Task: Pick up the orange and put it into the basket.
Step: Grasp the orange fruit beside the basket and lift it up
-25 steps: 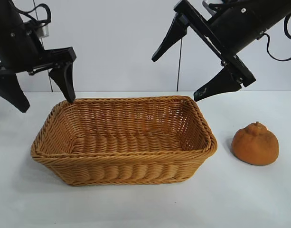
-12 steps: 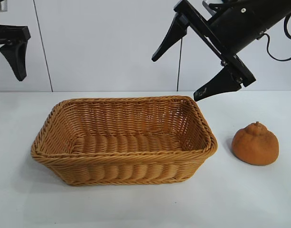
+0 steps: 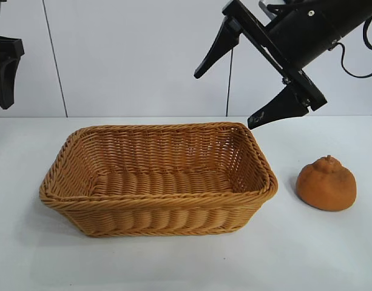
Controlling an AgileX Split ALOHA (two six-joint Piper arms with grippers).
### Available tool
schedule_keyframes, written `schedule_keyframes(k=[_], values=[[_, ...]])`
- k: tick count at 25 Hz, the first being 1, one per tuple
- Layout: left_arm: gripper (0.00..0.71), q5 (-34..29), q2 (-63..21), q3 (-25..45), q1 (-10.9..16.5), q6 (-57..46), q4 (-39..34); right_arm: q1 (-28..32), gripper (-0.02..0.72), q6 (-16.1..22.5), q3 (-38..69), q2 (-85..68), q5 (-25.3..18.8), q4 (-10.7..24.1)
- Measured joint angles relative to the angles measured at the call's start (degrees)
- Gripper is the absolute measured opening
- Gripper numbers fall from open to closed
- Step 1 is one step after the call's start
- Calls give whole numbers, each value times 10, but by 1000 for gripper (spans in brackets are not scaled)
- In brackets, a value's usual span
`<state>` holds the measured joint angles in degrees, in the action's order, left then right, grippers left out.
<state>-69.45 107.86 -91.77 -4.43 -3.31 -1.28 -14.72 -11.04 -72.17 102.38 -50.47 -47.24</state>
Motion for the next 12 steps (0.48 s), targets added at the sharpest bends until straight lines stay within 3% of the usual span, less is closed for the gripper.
schedule_keyframes(k=[5, 12], values=[[644, 0, -68, 43, 0, 0, 0, 0, 694, 0, 0, 0, 0, 0], [644, -1, -223, 170, 0, 0, 0, 0, 694, 0, 0, 0, 0, 0]])
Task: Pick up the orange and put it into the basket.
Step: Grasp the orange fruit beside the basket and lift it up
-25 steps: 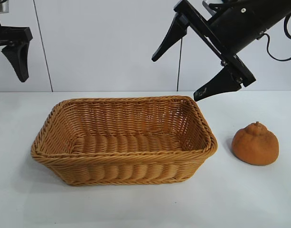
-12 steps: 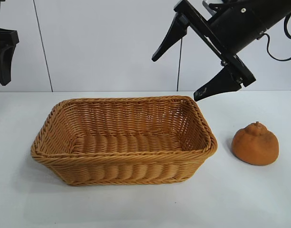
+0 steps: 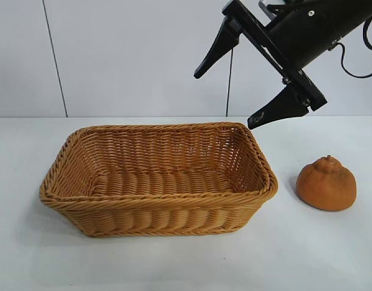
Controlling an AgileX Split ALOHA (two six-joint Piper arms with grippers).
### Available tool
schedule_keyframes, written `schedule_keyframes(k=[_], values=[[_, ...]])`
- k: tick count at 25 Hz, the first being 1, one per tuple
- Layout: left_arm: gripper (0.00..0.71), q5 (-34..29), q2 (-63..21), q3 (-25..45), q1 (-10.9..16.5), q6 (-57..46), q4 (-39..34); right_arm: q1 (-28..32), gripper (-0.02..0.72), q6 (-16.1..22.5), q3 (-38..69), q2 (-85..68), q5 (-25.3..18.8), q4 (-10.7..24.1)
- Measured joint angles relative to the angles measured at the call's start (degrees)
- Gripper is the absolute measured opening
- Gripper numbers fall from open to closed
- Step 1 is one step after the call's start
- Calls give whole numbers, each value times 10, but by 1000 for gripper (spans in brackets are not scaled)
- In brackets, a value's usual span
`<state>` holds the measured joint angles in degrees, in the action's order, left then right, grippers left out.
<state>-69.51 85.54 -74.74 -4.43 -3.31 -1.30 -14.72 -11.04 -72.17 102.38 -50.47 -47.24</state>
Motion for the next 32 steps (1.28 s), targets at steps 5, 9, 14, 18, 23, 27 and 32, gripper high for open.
schedule_keyframes(k=[5, 9, 14, 18, 23, 27, 32], values=[[644, -1, -133, 103, 0, 0, 0, 0, 694, 0, 0, 0, -1, 0], [644, -1, -232, 193, 0, 0, 0, 0, 694, 0, 0, 0, -1, 0], [644, -1, -357, 304, 0, 0, 1, 0, 694, 0, 0, 0, -1, 0], [644, 33, -466, 376, 0, 0, 16, 0, 694, 0, 0, 0, -1, 0], [644, 74, -592, 445, 0, 0, 23, 0, 694, 0, 0, 0, -1, 0], [644, 81, -656, 457, 0, 0, 24, 0, 694, 0, 0, 0, -1, 0], [644, 85, -681, 457, 0, 0, 24, 0, 694, 0, 0, 0, -1, 0]])
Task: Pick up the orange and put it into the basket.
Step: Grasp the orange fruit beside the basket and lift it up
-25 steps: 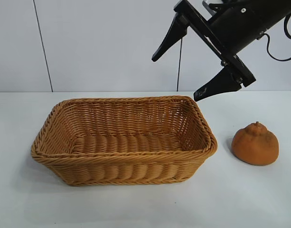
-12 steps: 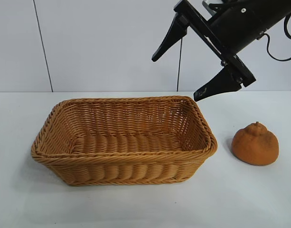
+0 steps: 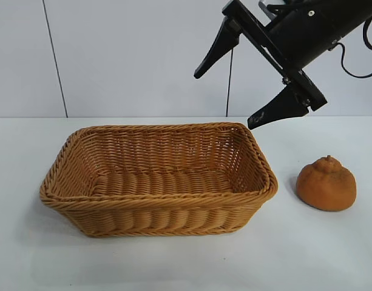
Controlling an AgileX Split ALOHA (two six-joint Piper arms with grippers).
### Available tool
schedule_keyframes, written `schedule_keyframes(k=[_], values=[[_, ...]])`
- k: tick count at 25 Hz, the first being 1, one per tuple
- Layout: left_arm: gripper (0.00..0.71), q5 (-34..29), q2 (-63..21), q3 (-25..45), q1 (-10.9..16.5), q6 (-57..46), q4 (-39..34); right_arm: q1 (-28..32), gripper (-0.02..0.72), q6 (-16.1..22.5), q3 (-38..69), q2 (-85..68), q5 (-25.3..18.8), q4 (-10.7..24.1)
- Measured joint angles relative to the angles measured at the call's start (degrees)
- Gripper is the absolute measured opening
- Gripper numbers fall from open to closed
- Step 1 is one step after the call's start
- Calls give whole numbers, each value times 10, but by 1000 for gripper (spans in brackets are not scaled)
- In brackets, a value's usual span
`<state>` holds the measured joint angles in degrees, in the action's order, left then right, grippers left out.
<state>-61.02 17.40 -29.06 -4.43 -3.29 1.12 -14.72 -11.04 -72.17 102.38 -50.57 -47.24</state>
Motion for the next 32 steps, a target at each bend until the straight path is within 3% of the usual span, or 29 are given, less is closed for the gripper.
schedule_keyframes(k=[10, 16, 20, 25, 27, 29, 32], values=[[644, 0, -6, 1, 2, 0, 0, 0, 694, -4, 0, 0, 0, 0], [644, 0, -79, 1, 60, 0, 1, 0, 694, -4, 0, 0, 0, 0], [644, 0, -161, 2, 65, 0, 1, 0, 694, -4, 0, 0, 0, 0], [644, 0, -177, 1, 65, 0, 1, 0, 694, -7, 0, 0, -2, 8], [644, 0, -177, 1, 65, 0, 1, 0, 694, -9, -1, 0, -8, 25], [644, 0, -177, 1, 65, 1, 1, 0, 694, 0, -10, 0, -23, 65], [644, 0, -177, 1, 65, 1, 1, 0, 694, 40, -37, 0, -50, 156]])
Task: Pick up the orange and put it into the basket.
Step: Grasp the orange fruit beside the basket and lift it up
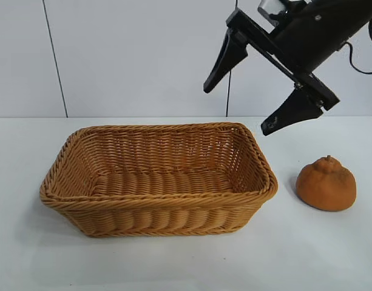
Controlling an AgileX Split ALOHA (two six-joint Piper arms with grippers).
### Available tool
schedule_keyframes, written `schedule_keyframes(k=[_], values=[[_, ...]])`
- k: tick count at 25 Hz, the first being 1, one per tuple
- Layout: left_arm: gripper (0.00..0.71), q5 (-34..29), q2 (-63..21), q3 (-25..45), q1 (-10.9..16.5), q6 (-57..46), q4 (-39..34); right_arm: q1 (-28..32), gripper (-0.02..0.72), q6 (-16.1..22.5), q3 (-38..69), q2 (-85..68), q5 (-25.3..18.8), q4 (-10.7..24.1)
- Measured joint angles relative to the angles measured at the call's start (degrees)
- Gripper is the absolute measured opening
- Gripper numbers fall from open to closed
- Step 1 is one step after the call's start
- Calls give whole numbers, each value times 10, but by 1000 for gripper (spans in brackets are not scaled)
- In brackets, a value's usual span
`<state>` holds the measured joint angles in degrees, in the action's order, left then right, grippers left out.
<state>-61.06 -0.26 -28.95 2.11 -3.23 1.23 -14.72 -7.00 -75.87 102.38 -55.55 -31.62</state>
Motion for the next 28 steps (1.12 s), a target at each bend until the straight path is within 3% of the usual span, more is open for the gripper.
schedule_keyframes(k=[6, 8, 17, 28], values=[[644, 0, 0, 0, 0, 0, 0, 0, 694, 100, -56, 0, -24, 185], [644, 0, 0, 0, 0, 0, 0, 7, 694, 119, -60, 0, -24, 221], [644, 1, 0, 0, 0, 0, 0, 87, 694, 131, -60, 31, -29, 238], [644, 1, 0, 0, 0, 0, 0, 93, 694, 130, -60, 122, -41, 242]])
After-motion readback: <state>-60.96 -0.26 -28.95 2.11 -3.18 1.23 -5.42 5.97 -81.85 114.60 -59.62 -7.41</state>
